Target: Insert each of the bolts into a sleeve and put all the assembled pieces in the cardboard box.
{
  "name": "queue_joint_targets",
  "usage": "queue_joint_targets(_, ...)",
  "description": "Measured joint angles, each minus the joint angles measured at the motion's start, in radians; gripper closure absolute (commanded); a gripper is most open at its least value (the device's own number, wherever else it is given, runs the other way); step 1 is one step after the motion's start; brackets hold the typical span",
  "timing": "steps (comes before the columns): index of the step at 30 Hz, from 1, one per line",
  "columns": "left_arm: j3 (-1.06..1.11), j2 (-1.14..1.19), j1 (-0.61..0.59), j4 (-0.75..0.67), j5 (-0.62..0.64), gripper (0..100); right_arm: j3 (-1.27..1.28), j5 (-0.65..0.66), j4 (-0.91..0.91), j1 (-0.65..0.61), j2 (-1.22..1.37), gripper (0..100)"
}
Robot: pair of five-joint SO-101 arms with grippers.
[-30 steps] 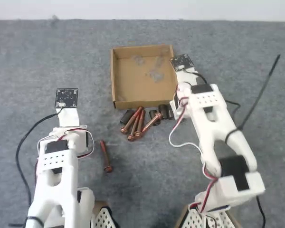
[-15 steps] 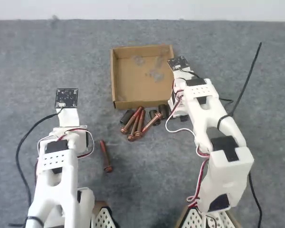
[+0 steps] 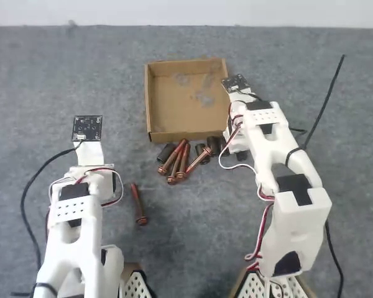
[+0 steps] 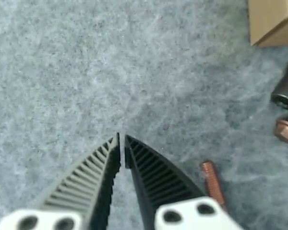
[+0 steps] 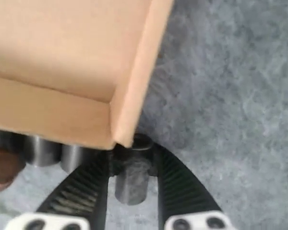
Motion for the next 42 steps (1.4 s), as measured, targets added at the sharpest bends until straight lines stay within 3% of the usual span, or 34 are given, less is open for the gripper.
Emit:
queue_joint_targets(7, 0.0, 0.0, 0.0, 0.0, 0.0, 99, 0.101, -0.046, 0.054, 0.091, -0.152, 99.1)
queue_joint_targets(17, 0.0, 0.0, 0.0, 0.0, 0.0, 99, 0.508, -0.052, -0.098, 0.114, -0.439, 99.1)
queue_joint_targets(20, 0.0, 0.0, 0.018, 0.005, 0.0, 99, 0.548, -0.052, -0.13, 0.13, -0.445, 99.1)
queue_joint_targets(23, -0.002, 0.0, 0.064, 0.029, -0.077, 99, 0.549, -0.052, -0.167, 0.158, -0.445, 99.1)
queue_joint_targets(26, -0.052, 0.0, 0.101, 0.117, -0.12, 99, 0.549, -0.052, -0.183, 0.169, -0.431, 99.1)
queue_joint_targets(34, -0.347, 0.008, 0.121, 0.526, -0.226, 99, 0.549, -0.052, -0.184, 0.17, -0.416, 99.1)
queue_joint_targets(38, -0.377, 0.008, 0.178, 0.692, -0.419, 99, 0.549, -0.052, -0.184, 0.169, -0.416, 99.1)
queue_joint_targets(42, -0.31, 0.009, 0.249, 0.723, -0.611, 99, 0.549, -0.052, -0.184, 0.169, -0.416, 99.1)
